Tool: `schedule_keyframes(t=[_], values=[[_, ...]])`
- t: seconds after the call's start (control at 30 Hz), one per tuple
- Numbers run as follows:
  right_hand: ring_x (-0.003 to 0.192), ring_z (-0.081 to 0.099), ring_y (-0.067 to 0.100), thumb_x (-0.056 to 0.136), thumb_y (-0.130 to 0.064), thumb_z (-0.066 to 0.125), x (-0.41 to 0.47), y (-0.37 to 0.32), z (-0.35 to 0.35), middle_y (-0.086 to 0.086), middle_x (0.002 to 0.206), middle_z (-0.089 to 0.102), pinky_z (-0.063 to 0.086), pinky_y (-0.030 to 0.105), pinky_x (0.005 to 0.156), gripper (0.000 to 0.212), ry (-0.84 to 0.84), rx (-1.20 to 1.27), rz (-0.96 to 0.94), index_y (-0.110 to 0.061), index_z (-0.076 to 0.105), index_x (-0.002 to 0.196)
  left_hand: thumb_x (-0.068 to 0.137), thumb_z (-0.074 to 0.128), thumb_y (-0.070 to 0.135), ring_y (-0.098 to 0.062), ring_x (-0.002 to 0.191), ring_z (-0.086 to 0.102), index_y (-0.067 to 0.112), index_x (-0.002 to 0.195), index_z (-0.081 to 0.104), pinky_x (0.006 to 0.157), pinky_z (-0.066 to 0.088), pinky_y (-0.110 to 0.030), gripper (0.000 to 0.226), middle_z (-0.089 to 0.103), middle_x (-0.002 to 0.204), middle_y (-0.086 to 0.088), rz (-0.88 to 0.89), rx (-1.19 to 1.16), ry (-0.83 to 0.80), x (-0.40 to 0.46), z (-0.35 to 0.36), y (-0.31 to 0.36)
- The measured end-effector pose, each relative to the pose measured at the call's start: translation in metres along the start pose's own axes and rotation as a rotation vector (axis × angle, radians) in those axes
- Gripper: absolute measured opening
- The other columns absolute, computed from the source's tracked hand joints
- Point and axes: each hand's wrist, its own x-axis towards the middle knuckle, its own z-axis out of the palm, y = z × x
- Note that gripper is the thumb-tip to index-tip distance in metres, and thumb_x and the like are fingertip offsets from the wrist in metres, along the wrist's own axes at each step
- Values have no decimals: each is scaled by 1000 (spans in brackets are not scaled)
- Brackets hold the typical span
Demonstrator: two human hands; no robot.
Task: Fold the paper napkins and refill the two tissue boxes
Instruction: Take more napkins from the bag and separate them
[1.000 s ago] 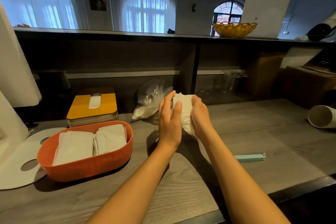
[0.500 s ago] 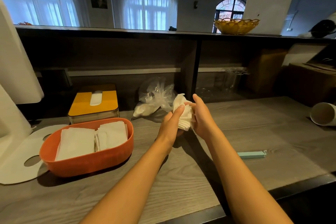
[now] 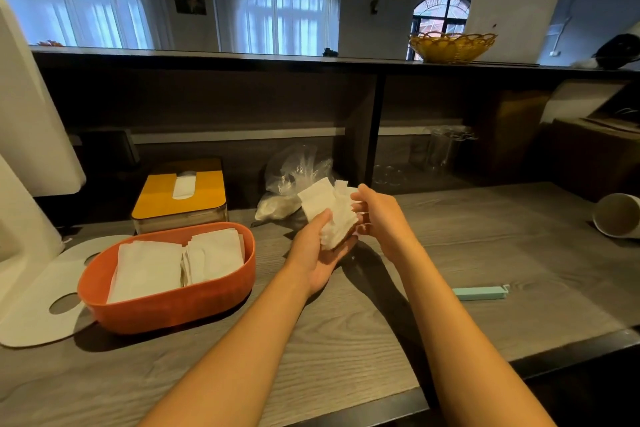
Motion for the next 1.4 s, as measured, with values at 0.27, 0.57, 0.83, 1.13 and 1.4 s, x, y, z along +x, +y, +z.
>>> schedule_keyframes(t=[0.27, 0.57, 0.83, 1.13, 1.4], values=[[84, 67, 10, 94, -32, 67, 0, 10, -1, -2, 93, 70, 52, 23, 63, 11, -43, -78, -47, -21, 69, 91, 102, 56, 25, -34, 106, 70, 18, 122, 63, 97, 53, -56, 22, 73, 115, -14, 24, 146, 37, 7, -3, -5], [94, 61, 24, 96, -18, 61, -10, -11, -19, 6, 94, 62, 58, 36, 79, 7, 168, 321, -128, -16, 67, 94, 101, 58, 30, -35, 102, 69, 12, 133, 58, 84, 57, -49, 37, 70, 117, -16, 5, 25, 156, 17, -11, 3], [98, 67, 23, 94, -46, 61, -15, -4, -4, 9, 112, 67, 56, 25, 59, 37, -186, 221, 100, -16, 66, 115, 101, 36, 60, -37, 117, 63, 15, 129, 63, 97, 51, -50, 60, 70, 122, -19, -21, -96, -75, 8, -8, 6], [83, 69, 11, 94, -18, 66, -9, 3, -12, 3, 95, 72, 53, 16, 57, 12, -93, -88, -210, -10, 73, 102, 104, 51, 30, -28, 90, 74, 16, 118, 66, 80, 58, -42, 24, 78, 95, -10, 19, 49, 5, 6, -8, 3], [82, 69, 16, 89, -12, 69, -10, -8, -24, 4, 98, 71, 58, 28, 71, 23, -278, 368, -266, -4, 66, 111, 102, 41, 54, -32, 94, 67, 14, 119, 66, 83, 53, -44, 50, 76, 97, -14, -39, -53, -30, 2, -8, 6]])
